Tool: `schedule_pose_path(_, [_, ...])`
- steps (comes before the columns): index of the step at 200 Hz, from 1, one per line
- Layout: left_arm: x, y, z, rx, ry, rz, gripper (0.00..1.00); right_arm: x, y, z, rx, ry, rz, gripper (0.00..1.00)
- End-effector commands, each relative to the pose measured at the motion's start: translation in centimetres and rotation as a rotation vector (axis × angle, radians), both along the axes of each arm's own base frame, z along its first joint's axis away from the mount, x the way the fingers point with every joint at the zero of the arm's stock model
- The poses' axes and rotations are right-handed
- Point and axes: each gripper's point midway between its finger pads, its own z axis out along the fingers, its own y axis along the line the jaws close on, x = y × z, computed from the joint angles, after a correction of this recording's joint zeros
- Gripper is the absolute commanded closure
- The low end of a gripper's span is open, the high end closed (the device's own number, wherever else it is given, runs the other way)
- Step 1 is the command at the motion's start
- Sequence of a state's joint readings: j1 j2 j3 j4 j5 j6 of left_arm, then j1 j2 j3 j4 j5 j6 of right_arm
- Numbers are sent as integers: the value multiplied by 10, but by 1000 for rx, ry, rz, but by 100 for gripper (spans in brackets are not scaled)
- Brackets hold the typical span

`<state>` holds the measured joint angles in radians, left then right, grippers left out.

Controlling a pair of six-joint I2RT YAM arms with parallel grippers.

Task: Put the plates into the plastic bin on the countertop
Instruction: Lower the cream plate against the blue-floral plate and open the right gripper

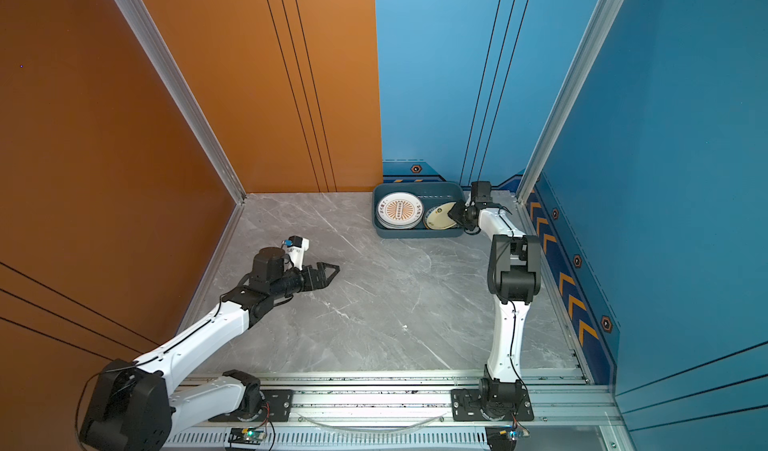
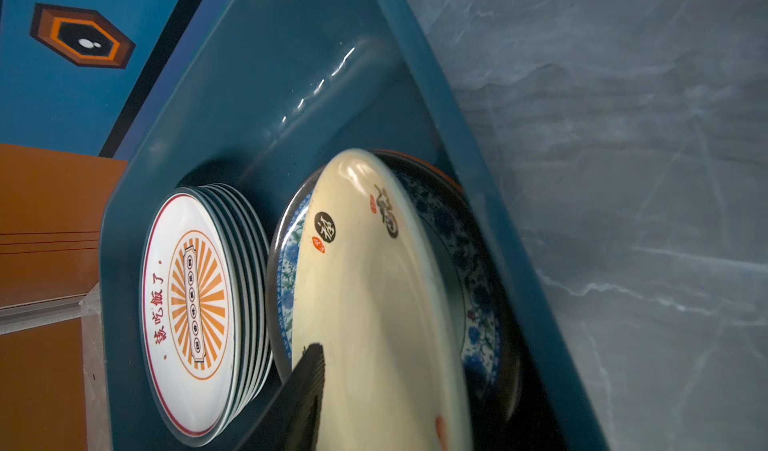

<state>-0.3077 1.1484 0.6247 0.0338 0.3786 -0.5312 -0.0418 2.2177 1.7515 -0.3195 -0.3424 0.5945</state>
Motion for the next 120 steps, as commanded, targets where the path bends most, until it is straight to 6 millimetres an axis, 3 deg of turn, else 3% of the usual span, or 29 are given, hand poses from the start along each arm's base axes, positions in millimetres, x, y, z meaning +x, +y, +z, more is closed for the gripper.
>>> schedule_pose_path(1, [-2, -1, -1, -13, 5, -15, 2, -22, -12, 3, -52, 76, -5, 55])
schedule_pose_path(120, [-8, 2, -2, -1, 0, -10, 2, -47, -29, 25, -152, 108, -19, 54])
